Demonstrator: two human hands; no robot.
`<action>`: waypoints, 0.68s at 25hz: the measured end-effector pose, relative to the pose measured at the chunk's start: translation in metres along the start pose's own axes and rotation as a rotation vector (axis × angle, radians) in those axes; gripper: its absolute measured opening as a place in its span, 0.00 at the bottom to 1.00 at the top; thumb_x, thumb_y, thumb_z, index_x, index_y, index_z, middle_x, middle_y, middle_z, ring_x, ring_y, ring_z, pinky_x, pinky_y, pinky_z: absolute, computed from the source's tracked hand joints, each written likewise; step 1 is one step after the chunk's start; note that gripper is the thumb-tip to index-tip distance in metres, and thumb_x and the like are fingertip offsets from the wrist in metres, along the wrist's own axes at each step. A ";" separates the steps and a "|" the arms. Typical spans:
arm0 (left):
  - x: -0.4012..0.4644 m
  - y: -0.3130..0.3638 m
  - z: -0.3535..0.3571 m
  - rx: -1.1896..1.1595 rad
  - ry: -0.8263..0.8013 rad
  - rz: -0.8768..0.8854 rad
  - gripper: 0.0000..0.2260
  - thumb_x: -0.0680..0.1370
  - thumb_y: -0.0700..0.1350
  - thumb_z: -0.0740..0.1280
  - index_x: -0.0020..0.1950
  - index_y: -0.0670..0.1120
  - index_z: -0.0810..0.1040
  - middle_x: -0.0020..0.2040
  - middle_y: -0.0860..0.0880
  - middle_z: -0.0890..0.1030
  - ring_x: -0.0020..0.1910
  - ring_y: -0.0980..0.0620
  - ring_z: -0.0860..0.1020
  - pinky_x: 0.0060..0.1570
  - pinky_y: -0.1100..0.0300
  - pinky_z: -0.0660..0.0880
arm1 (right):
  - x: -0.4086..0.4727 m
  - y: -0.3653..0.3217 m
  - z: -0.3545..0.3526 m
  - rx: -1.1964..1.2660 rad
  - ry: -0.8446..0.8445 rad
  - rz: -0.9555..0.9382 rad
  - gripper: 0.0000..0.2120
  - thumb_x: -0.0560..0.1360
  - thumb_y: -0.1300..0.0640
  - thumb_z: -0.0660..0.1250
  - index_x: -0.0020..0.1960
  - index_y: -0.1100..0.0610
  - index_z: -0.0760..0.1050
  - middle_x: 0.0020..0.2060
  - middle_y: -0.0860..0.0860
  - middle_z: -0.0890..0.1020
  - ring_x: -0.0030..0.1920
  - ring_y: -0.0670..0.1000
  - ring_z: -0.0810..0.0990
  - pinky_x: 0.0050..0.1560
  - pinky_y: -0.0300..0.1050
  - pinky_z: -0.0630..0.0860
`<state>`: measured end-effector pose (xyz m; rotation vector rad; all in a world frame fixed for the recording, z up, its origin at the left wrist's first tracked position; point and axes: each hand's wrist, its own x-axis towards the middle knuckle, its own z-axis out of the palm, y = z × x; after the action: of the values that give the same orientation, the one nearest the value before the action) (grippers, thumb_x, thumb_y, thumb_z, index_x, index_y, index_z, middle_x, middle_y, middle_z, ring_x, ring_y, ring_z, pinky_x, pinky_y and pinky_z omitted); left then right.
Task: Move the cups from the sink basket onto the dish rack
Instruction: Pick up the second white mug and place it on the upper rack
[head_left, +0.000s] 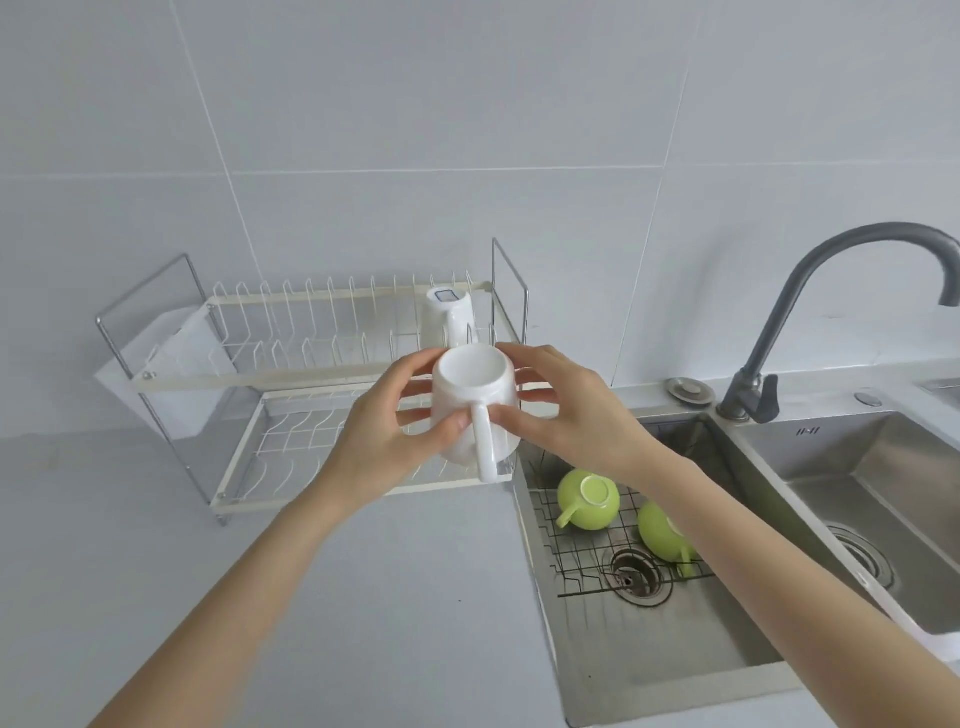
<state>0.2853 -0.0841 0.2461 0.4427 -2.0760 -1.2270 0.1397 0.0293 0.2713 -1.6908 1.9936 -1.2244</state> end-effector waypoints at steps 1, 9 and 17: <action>0.002 0.000 -0.007 0.007 -0.005 0.008 0.22 0.61 0.57 0.68 0.54 0.64 0.69 0.53 0.67 0.75 0.51 0.71 0.75 0.44 0.77 0.74 | 0.004 -0.004 0.004 -0.013 0.000 -0.002 0.28 0.71 0.56 0.70 0.68 0.57 0.66 0.58 0.54 0.75 0.55 0.47 0.76 0.61 0.41 0.74; 0.032 0.003 -0.064 0.097 -0.006 0.086 0.23 0.61 0.58 0.68 0.55 0.60 0.71 0.53 0.64 0.75 0.48 0.72 0.75 0.42 0.76 0.75 | 0.051 -0.037 0.016 -0.104 -0.020 -0.043 0.28 0.71 0.56 0.70 0.69 0.55 0.65 0.62 0.54 0.74 0.53 0.47 0.75 0.55 0.37 0.73; 0.080 -0.004 -0.126 0.159 0.079 0.105 0.24 0.65 0.51 0.72 0.60 0.53 0.72 0.53 0.61 0.76 0.46 0.73 0.76 0.40 0.77 0.74 | 0.132 -0.067 0.029 -0.157 -0.062 -0.071 0.29 0.71 0.55 0.70 0.69 0.56 0.64 0.63 0.54 0.74 0.57 0.49 0.76 0.56 0.36 0.73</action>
<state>0.3160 -0.2131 0.3140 0.4407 -2.1090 -0.9732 0.1664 -0.1008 0.3438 -1.8640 2.0569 -1.0480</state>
